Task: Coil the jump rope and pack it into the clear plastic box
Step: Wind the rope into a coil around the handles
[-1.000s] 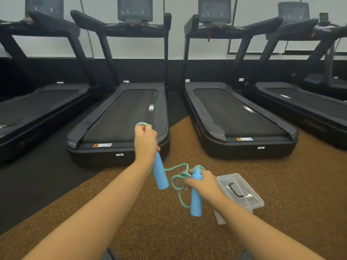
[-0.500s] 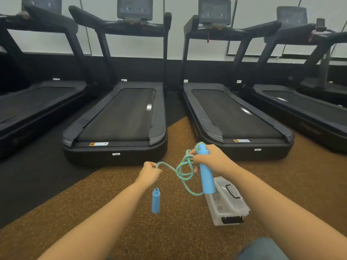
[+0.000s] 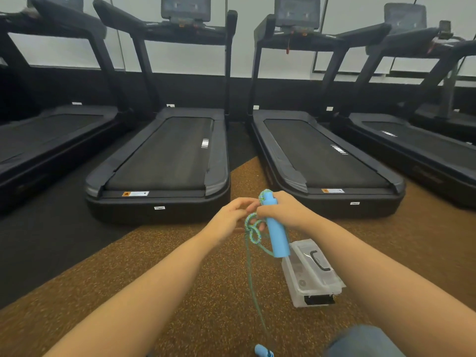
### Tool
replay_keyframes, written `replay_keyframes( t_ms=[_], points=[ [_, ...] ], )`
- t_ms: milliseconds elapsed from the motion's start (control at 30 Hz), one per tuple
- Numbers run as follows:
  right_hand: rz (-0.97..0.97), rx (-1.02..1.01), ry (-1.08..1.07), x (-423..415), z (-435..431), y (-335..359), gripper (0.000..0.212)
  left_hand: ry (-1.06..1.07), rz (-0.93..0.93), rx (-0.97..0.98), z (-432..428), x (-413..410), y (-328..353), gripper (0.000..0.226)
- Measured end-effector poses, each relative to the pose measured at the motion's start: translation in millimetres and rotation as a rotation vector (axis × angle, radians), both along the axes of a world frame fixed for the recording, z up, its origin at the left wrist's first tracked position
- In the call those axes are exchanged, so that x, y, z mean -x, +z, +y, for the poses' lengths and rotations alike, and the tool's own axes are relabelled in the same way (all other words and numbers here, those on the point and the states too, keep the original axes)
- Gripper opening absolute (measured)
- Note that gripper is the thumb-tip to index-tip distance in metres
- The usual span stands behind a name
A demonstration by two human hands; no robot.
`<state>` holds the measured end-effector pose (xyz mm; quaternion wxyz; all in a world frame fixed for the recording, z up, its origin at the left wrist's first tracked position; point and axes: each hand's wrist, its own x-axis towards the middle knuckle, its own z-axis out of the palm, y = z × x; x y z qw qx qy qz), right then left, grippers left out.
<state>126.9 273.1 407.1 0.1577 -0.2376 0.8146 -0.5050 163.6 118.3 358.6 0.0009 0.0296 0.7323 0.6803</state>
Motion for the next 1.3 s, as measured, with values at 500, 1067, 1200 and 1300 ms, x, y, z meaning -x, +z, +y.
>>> replay_keyframes(
  t_ms=[500, 1067, 1200, 1300],
  points=[
    [-0.243, 0.427, 0.189, -1, 3, 9, 0.046, -0.246, -0.091, 0.236, 0, -24, 4, 0.037],
    [-0.12, 0.491, 0.354, -10, -7, 66, 0.05, -0.009, 0.224, 0.428, 25, -21, 39, 0.031],
    [-0.105, 0.437, 0.305, -8, 1, 64, 0.048, 0.018, 0.367, 0.724, 13, -30, 60, 0.03],
    [-0.119, 0.395, 0.286, -9, 5, 61, 0.04, 0.021, 0.383, 0.838, 1, -36, 73, 0.032]
  ],
)
